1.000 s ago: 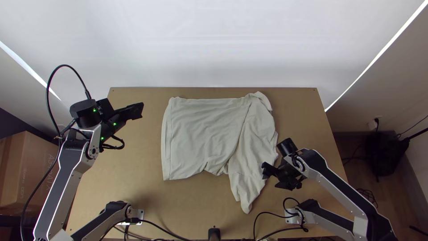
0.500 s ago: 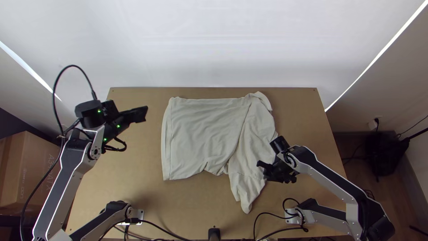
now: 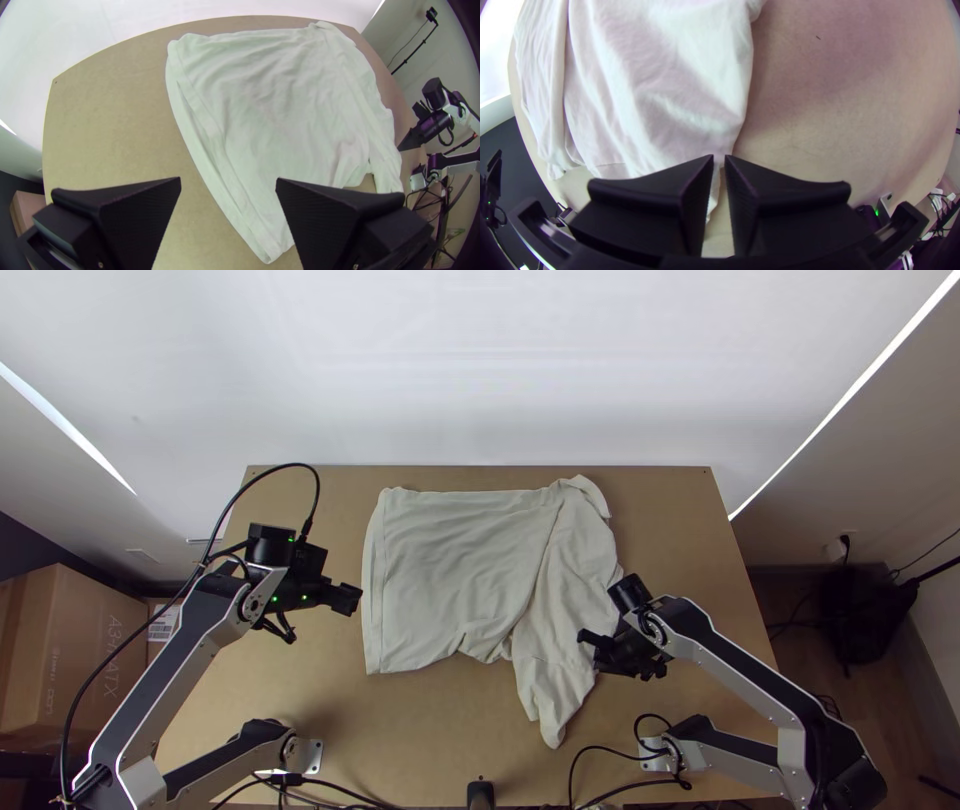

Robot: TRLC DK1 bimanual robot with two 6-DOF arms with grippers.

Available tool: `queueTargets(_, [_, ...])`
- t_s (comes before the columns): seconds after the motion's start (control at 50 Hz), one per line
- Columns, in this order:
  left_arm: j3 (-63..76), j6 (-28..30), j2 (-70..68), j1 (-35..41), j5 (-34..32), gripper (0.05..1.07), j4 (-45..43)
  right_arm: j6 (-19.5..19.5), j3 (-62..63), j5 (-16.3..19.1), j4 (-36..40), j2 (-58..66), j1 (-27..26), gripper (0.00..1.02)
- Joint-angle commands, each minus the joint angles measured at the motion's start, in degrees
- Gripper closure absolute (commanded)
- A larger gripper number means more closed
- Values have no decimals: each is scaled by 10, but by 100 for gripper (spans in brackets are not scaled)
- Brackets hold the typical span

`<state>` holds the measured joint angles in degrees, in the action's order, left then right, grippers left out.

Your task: Fold the t-shirt

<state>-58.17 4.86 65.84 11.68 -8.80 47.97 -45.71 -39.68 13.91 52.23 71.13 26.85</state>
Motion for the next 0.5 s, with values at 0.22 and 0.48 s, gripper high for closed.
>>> queueTargets(0.22, [10,20,-12,4,-4,10,6,10,7,-1,0,2,41,25])
queueTargets(0.48, [8,27,-17,-5,-3,10,9,7,5,2,0,16,66,32])
